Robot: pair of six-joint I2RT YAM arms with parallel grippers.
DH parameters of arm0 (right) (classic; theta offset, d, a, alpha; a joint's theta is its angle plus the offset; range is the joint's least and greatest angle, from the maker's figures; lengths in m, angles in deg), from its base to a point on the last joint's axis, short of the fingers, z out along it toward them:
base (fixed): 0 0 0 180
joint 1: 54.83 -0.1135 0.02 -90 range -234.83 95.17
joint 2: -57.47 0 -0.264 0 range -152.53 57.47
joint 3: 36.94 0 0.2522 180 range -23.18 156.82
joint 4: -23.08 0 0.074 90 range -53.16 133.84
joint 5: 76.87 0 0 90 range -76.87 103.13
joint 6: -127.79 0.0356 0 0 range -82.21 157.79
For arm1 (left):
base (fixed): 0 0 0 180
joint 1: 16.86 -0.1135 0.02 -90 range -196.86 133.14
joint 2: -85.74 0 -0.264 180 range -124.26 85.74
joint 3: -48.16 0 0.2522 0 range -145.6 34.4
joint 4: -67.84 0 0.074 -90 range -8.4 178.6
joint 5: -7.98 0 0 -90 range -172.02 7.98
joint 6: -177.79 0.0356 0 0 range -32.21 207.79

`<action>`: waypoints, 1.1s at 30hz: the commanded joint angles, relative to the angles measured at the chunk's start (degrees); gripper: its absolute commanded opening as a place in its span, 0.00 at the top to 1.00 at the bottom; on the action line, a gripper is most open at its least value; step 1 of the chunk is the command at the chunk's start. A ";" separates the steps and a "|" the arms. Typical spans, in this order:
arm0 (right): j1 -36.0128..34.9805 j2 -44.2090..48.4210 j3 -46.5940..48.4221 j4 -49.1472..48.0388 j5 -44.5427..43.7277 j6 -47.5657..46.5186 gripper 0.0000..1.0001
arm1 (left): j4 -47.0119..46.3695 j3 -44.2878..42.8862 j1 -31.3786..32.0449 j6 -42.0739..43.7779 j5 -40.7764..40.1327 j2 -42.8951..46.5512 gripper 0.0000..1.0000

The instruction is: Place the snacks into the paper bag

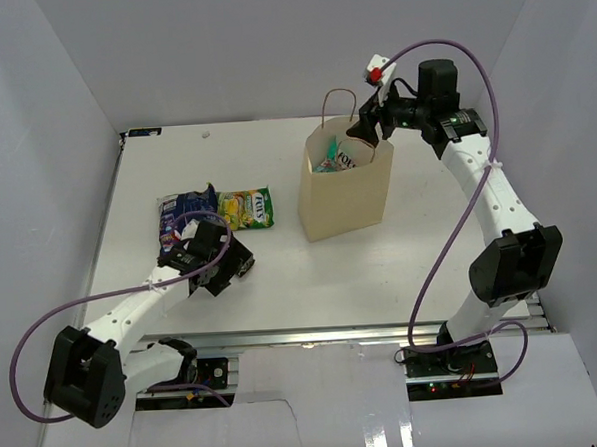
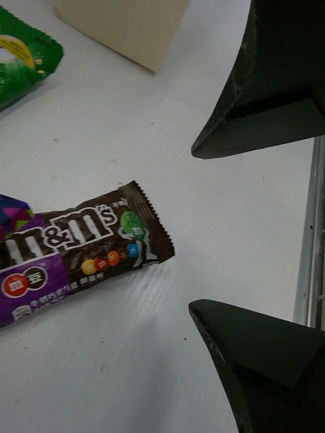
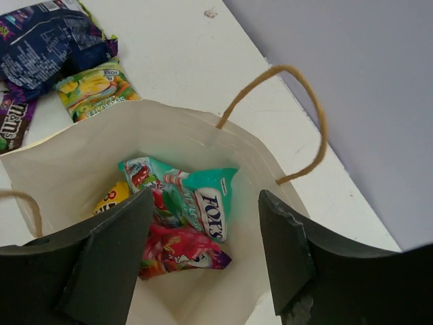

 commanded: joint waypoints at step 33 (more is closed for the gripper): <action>17.36 27.85 -31.85 -0.85 13.79 5.98 0.29 | -16.96 -7.58 -8.63 28.86 26.72 -2.45 0.99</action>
